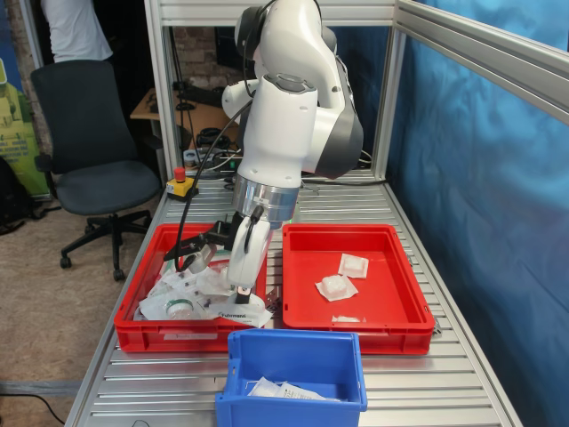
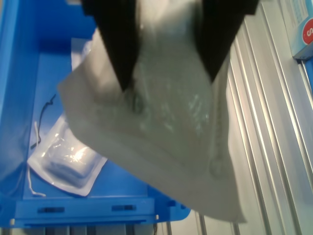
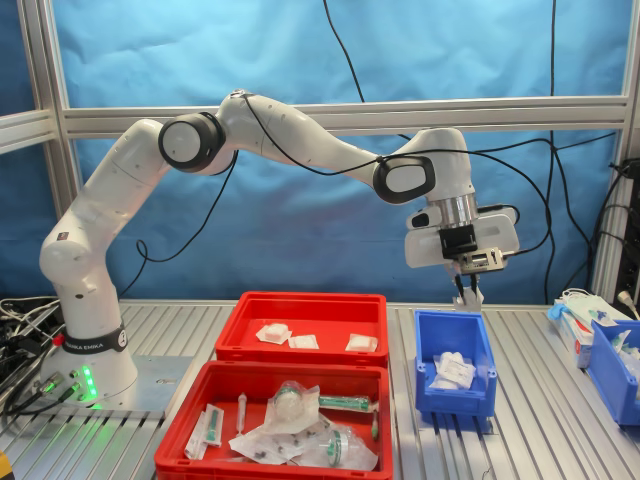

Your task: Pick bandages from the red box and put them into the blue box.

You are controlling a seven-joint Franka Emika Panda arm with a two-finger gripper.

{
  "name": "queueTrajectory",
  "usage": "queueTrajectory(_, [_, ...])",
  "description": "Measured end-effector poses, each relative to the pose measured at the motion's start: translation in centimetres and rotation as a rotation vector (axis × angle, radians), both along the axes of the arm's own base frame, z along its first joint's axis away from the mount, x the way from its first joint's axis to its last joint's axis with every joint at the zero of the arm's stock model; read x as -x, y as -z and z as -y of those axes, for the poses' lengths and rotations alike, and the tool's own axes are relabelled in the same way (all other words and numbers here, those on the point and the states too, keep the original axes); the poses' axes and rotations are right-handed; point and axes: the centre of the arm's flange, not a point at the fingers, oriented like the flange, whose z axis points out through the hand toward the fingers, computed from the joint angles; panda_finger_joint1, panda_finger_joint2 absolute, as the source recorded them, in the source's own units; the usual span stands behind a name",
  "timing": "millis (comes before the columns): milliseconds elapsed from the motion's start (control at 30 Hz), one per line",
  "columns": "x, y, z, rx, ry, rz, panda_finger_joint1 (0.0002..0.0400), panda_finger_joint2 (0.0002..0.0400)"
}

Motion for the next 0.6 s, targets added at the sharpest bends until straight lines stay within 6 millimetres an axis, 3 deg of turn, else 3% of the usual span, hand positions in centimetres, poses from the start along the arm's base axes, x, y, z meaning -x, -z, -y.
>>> queueTrajectory(467, [-0.05,-0.2,0.16,0.003,0.001,0.006,0.0073,0.0073])
queueTrajectory(500, [-0.05,-0.22,0.19,0.003,0.002,0.007,0.0084,0.0084])
queueTrajectory(533, [-0.06,-0.22,0.2,0.003,0.002,0.007,0.0132,0.0132])
queueTrajectory(600, [-0.06,-0.24,0.22,0.003,0.002,0.007,0.0132,0.0132])
